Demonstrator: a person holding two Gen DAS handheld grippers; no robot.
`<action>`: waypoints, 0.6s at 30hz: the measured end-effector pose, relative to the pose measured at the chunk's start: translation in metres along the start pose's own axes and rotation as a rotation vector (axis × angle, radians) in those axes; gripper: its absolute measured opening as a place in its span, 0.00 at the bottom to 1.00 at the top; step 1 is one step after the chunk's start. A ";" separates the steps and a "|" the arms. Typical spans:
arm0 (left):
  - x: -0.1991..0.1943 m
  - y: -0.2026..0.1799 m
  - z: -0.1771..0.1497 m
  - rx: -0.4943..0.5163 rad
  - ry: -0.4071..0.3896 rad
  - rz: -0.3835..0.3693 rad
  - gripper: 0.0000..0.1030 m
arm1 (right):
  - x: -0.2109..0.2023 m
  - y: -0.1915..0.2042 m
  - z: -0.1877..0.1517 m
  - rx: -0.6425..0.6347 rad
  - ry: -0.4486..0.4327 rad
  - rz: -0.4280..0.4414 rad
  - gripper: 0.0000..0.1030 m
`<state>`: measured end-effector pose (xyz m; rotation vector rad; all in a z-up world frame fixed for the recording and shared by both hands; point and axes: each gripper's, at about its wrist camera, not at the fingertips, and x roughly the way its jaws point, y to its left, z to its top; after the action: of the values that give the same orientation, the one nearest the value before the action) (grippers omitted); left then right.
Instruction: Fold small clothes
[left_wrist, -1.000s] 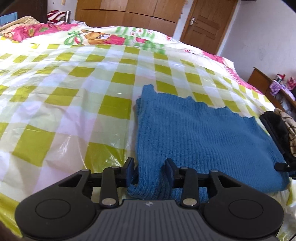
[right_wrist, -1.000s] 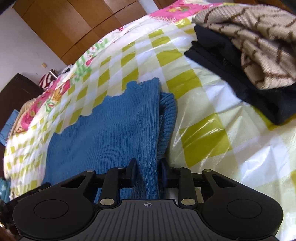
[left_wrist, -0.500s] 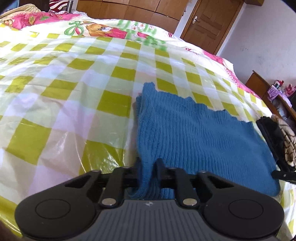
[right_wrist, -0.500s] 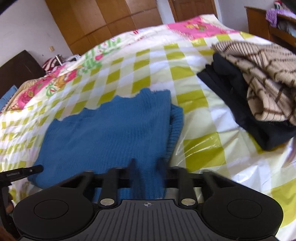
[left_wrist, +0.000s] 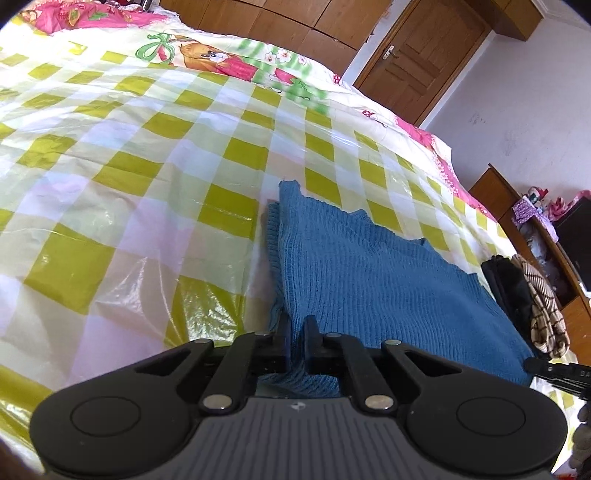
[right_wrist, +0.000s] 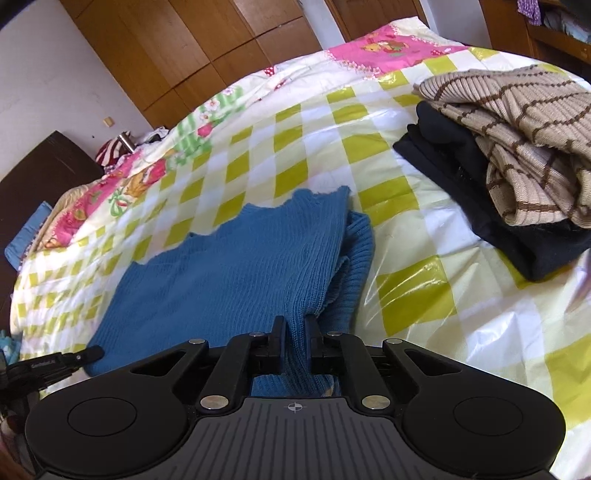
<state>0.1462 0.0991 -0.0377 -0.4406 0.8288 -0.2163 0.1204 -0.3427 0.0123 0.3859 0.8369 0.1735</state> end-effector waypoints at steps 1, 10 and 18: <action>0.004 0.002 -0.002 0.003 0.010 0.012 0.21 | -0.001 -0.001 -0.002 -0.003 0.004 -0.005 0.08; 0.021 0.009 -0.013 -0.022 0.037 0.039 0.21 | 0.027 -0.017 -0.011 0.022 0.062 -0.049 0.09; 0.020 0.008 -0.014 -0.002 0.040 0.047 0.21 | 0.005 -0.002 -0.021 -0.032 0.001 -0.041 0.08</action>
<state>0.1495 0.0951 -0.0632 -0.4194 0.8782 -0.1814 0.1079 -0.3379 -0.0044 0.3385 0.8417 0.1488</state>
